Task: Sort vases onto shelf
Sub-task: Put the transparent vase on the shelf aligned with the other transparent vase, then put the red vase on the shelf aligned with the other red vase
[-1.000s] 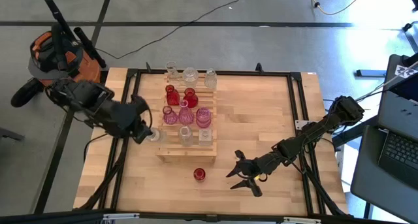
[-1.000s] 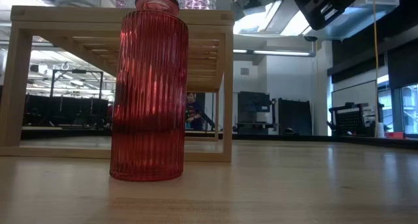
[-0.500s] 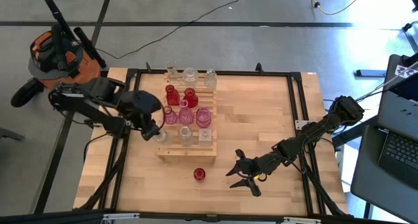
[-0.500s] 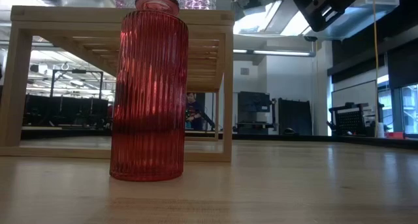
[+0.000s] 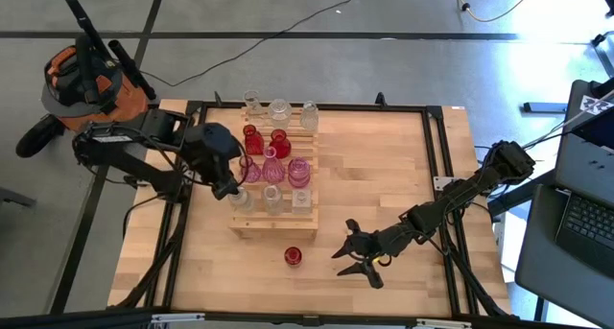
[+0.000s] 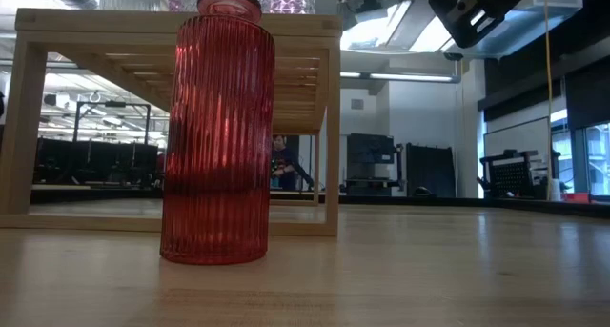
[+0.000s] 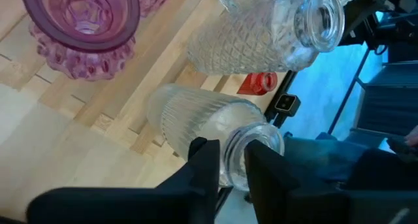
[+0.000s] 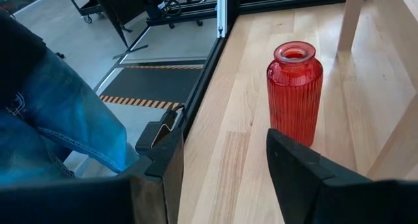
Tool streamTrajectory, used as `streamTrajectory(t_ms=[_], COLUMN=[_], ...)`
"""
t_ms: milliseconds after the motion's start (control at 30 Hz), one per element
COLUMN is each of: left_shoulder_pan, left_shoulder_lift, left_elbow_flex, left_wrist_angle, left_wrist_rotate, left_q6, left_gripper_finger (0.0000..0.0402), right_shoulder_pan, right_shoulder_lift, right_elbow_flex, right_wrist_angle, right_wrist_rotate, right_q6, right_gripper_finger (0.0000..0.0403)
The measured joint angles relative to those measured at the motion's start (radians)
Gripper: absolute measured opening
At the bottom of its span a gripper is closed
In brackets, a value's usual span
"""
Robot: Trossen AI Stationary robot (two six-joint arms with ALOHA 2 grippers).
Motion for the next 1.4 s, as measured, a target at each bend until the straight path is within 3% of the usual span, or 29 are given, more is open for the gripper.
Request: streamTrajectory(t_ms=[533, 1167, 1400], left_shoulder_pan=[0.013, 0.017, -0.031], left_shoulder_lift=[0.002, -0.008, -0.070], left_elbow_flex=[-0.003, 0.057, 0.095], left_wrist_angle=[0.012, -0.002, -0.030], left_wrist_rotate=[-0.042, -0.051, -0.105], left_q6=[0.025, 0.043, -0.106], left_gripper_finger=[0.0157, 0.0163, 0.0163], right_shoulder_pan=[-0.042, -0.079, -0.076], right_shoulder_lift=[0.000, 0.000, 0.000], right_elbow_flex=[0.000, 0.000, 0.000], right_wrist_angle=[-0.003, -0.007, -0.008], right_wrist_rotate=[-0.046, -0.098, -0.128], right_q6=[0.000, -0.011, -0.011], right_gripper_finger=[0.0167, 0.0167, 0.0167])
